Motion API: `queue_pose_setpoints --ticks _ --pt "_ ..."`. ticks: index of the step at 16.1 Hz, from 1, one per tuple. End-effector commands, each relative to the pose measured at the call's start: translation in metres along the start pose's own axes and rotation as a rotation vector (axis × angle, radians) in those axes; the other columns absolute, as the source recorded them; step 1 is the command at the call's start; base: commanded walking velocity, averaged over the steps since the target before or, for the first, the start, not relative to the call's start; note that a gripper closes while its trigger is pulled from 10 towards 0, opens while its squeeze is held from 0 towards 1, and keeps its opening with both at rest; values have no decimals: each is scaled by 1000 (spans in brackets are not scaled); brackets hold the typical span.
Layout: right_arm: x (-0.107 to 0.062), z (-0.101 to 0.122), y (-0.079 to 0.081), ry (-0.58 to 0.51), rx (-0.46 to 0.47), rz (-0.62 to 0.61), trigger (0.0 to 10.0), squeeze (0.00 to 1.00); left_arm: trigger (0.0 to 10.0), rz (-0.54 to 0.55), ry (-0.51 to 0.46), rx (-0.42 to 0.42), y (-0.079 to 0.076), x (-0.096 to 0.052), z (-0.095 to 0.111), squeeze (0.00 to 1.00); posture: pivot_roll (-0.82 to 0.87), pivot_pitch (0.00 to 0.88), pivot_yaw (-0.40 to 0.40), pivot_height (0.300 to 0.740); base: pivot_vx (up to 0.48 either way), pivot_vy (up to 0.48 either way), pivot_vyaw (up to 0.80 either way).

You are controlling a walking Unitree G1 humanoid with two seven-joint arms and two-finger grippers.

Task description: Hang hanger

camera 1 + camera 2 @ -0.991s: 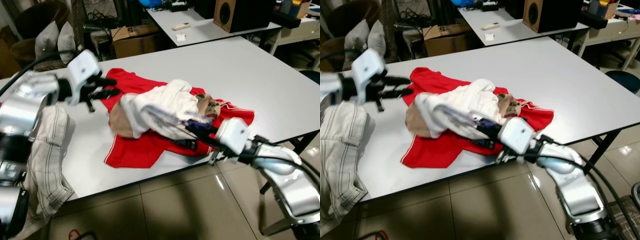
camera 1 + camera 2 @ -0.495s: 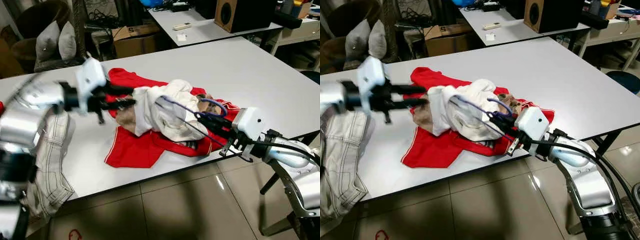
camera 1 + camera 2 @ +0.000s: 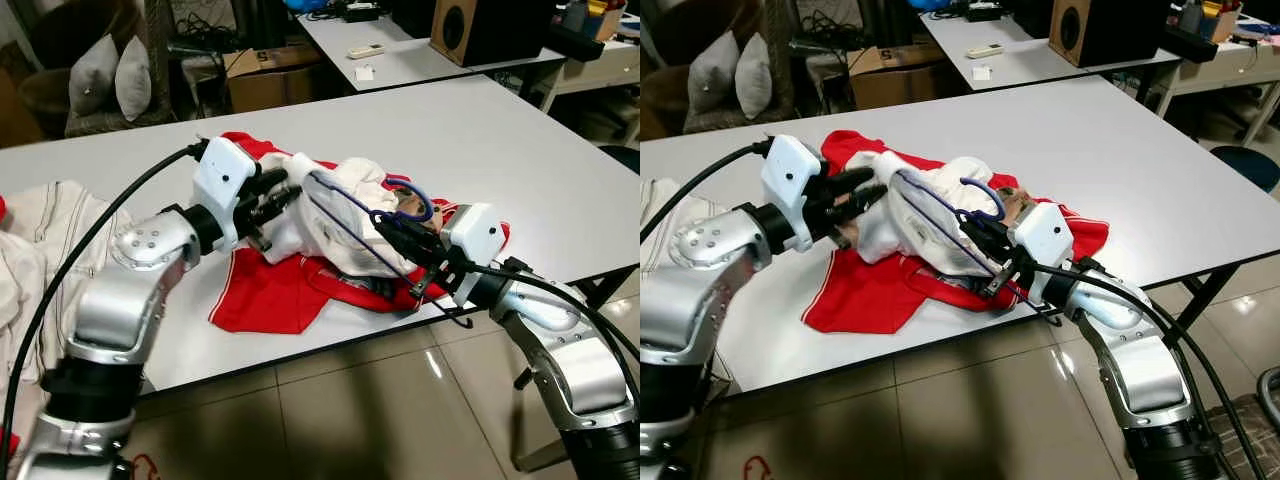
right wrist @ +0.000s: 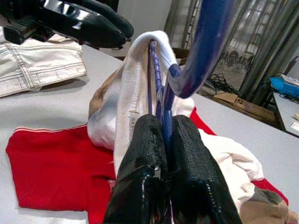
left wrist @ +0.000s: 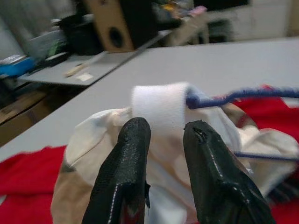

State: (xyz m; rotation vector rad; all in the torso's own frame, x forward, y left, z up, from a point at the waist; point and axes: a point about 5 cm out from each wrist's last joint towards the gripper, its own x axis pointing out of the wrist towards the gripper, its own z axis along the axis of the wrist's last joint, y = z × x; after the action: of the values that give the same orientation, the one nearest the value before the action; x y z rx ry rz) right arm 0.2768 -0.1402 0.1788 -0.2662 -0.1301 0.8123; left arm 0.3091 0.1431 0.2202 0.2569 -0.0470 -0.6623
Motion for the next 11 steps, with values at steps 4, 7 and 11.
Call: queue_pose_setpoints --ticks 4,7,11 --pt "6 -1 3 14 4 14 10000 0 10000 8 12 -115 -16 -1 -2 0 -4 0 46 740 0 0 0" --pt "7 -5 4 25 6 4 10000 0 10000 9 -20 -245 -18 -7 -4 212 -4 0 46 740 0 0 0" --pt "10 -4 7 19 11 11 10000 0 10000 88 54 -227 -18 -6 -20 0 -3 0 39 740 0 0 0"
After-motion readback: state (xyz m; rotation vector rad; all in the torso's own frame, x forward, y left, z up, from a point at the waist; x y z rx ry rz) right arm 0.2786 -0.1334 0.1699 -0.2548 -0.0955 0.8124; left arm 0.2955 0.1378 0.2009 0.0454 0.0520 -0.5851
